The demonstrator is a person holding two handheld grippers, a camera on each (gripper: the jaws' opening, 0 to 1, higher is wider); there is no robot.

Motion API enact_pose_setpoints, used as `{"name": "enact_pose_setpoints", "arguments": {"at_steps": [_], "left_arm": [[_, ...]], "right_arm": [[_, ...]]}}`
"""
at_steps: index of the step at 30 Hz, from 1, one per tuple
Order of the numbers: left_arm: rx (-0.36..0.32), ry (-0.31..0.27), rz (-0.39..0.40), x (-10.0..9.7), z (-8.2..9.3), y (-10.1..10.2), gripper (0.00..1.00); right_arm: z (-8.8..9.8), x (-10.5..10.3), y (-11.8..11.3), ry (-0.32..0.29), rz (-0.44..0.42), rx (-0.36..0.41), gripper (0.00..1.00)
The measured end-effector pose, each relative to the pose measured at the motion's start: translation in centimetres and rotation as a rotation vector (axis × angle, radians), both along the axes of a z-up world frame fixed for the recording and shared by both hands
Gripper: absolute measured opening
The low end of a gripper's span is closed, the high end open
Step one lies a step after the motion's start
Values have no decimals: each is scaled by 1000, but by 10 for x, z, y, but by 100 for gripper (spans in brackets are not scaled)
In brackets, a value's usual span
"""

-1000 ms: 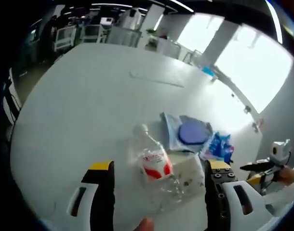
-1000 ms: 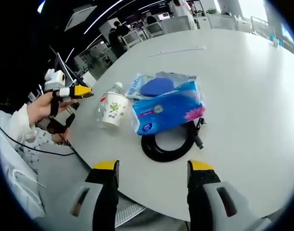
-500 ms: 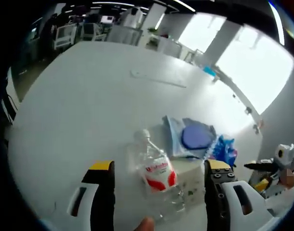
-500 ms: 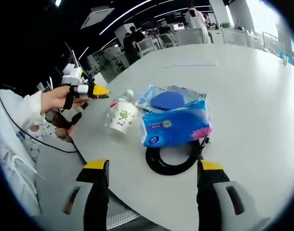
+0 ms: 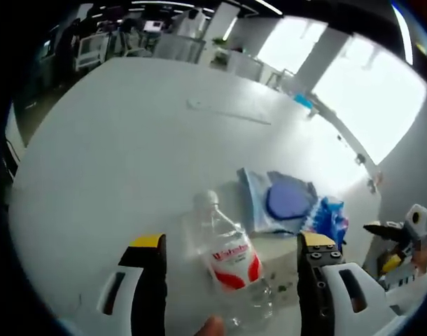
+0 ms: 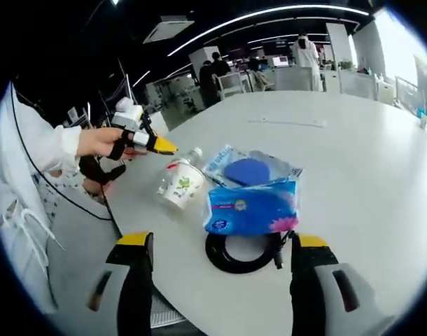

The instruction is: Arrange the tabletop items into an orderly group along one side of the table until the central work area is clear of visible clutter.

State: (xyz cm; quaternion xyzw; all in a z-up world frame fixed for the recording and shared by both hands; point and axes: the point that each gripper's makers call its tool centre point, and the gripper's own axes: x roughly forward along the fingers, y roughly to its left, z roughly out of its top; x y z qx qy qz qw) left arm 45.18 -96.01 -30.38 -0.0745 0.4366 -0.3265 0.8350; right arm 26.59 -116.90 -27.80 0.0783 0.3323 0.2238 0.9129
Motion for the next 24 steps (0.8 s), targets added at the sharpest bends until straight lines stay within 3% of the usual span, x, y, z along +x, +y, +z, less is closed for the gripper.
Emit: {"name": "enact_pose_setpoints", "arguments": {"at_steps": [24], "left_arm": [[11,53,36,14,-20,-5,67]], "right_arm": [[-3,-2,4,11,-13,15,75]]}}
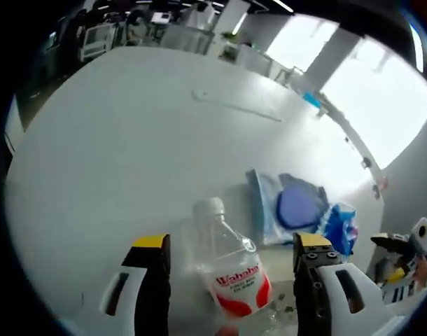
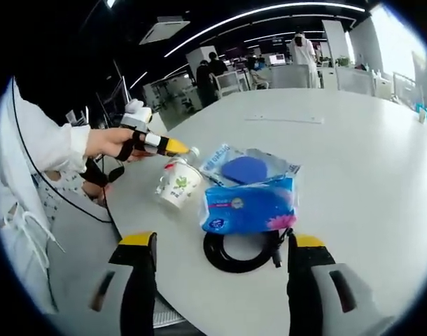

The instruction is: Arrange the tabletop items into an orderly group along one side of the table until the central work area is clear of visible clutter.

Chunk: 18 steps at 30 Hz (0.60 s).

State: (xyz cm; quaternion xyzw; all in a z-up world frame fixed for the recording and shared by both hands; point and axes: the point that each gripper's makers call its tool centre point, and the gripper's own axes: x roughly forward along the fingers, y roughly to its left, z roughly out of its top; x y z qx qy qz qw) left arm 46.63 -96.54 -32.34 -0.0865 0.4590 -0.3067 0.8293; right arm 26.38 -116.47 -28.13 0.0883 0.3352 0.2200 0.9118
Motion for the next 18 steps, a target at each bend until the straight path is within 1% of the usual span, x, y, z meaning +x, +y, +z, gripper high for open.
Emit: {"name": "enact_pose_setpoints", "arguments": {"at_steps": [5,12,18], "left_arm": [[-5,18,22,4,-4,-5,66],[-1,28,44,11,-10,-10,62],[20,33,51,14,-16,-12,61]], "right_arm": [[-2,1,1,6,-4,4,74],[-5,-2,0,19,-15,8,72],[-10,-3,0,33,-21,14,71]]}}
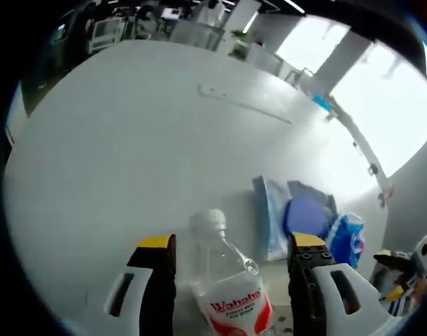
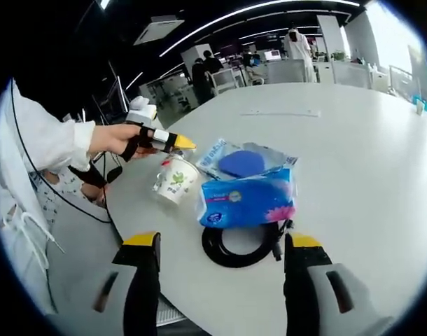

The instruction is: Arrange the tabletop items into an orderly group along one side of the table until the central work area is clear of visible clutter.

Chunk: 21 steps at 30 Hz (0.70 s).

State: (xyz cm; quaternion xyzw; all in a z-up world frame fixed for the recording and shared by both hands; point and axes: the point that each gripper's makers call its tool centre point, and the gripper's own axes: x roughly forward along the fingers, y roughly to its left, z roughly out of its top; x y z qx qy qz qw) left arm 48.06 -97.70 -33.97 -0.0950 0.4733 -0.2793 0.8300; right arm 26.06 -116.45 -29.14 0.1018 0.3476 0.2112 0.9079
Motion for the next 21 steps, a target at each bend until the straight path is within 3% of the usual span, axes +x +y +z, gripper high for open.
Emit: {"name": "enact_pose_setpoints", "arguments": {"at_steps": [8,15,18,21], "left_arm": [[32,5,21,4,-7,0,57],[51,5,69,11,-12,3,45],[98,-15,34,13,-15,3,37],[62,1,87,15,-13,-2,31]], "right_arm": [[-4,-1,-1,15,-20,16,69],[-10,3,1,34,-18,21,67],[-12,5,0,43,-23,22,66],[-13,7,-1,45,-27,30,65]]}}
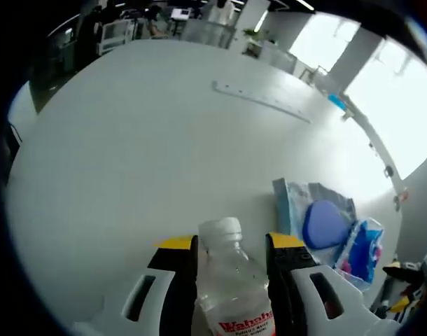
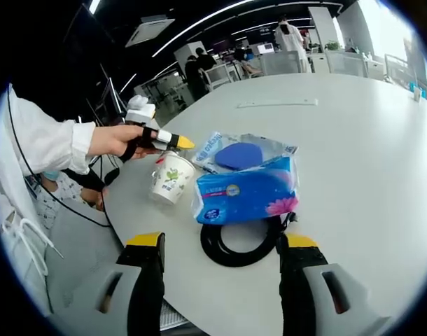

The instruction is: Arrange the tabletop items into an orderly group along one side of the table until the central work area is clear of visible clutter.

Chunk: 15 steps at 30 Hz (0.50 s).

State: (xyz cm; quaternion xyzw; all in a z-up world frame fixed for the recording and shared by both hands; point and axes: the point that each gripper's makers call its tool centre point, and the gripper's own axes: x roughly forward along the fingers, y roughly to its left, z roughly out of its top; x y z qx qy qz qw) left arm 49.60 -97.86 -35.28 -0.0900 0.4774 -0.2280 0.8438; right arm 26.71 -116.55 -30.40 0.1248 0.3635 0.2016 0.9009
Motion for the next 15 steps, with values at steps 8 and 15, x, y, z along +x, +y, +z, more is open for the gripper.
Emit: {"name": "enact_pose_setpoints", "arguments": {"at_steps": [8,15], "left_arm": [[-20,6,43,2,4,-2,19],[-47,-10,64,0,17,7,17]], "right_arm": [[0,3,-5,-1,-7,3,65],[1,4,-5,-5,-10,6,65]]}}
